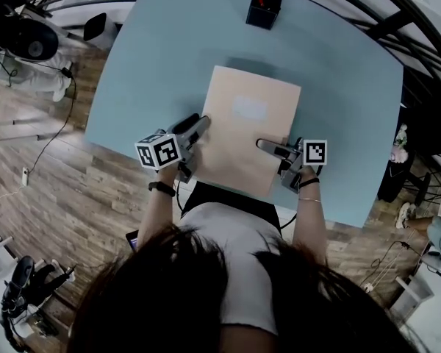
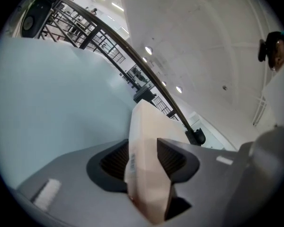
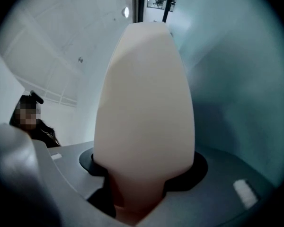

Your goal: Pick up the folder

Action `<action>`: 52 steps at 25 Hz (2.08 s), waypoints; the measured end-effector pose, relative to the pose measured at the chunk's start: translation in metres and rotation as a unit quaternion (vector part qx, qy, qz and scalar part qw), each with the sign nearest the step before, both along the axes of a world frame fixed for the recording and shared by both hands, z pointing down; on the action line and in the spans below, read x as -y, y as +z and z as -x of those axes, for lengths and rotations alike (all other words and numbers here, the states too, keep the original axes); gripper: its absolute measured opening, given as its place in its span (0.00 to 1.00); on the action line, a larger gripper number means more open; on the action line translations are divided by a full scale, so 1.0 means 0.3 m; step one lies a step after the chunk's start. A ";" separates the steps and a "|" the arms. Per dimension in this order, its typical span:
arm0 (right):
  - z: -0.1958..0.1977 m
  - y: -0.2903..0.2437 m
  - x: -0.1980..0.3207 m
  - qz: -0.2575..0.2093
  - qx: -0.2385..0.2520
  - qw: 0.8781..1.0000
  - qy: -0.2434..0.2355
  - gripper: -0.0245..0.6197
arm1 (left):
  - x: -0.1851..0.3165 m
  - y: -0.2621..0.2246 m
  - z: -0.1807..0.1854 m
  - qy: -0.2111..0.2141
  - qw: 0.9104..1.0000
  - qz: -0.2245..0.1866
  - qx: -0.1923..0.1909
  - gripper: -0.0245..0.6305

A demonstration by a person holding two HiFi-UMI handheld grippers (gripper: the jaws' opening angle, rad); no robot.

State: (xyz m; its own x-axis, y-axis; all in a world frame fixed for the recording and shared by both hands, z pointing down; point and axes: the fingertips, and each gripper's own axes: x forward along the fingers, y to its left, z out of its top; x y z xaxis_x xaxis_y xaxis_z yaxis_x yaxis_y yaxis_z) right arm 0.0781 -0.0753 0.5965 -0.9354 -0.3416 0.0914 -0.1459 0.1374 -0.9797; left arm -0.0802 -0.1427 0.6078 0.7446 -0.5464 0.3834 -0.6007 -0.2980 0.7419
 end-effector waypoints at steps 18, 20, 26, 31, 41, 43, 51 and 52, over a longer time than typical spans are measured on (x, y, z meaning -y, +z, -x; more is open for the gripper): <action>-0.205 -0.397 0.085 -0.192 -0.148 0.967 0.077 0.50 | 0.118 -0.466 -0.159 0.026 0.980 -0.192 0.038 0.35; -0.233 -0.442 0.084 -0.217 -0.170 0.957 0.092 0.50 | 0.117 -0.510 -0.179 0.033 0.976 -0.211 0.049 0.35; -0.320 -0.564 0.096 -0.286 -0.267 0.907 0.155 0.49 | 0.131 -0.631 -0.241 0.052 0.957 -0.270 0.088 0.35; -0.388 -0.627 0.104 -0.327 -0.348 0.855 0.201 0.49 | 0.140 -0.710 -0.302 0.061 0.938 -0.323 0.111 0.32; -0.487 -0.722 0.102 -0.367 -0.486 0.744 0.275 0.48 | 0.128 -0.766 -0.401 0.088 0.907 -0.388 0.138 0.25; -0.499 -0.731 0.101 -0.368 -0.499 0.730 0.286 0.48 | 0.126 -0.768 -0.411 0.093 0.904 -0.393 0.138 0.23; -0.514 -0.729 0.093 -0.369 -0.505 0.712 0.321 0.48 | 0.111 -0.761 -0.429 0.102 0.890 -0.416 0.157 0.16; -0.511 -0.730 0.092 -0.371 -0.508 0.708 0.322 0.48 | 0.111 -0.760 -0.428 0.100 0.889 -0.418 0.160 0.15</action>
State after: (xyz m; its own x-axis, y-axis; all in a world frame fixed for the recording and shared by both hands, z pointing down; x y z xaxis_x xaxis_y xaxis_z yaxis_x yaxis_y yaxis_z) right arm 0.2315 -0.1028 0.3774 -0.1448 -0.9734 0.1775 -0.9894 0.1441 -0.0168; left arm 0.0481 -0.1760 0.3797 0.7852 -0.6084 0.1157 -0.6135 -0.7896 0.0112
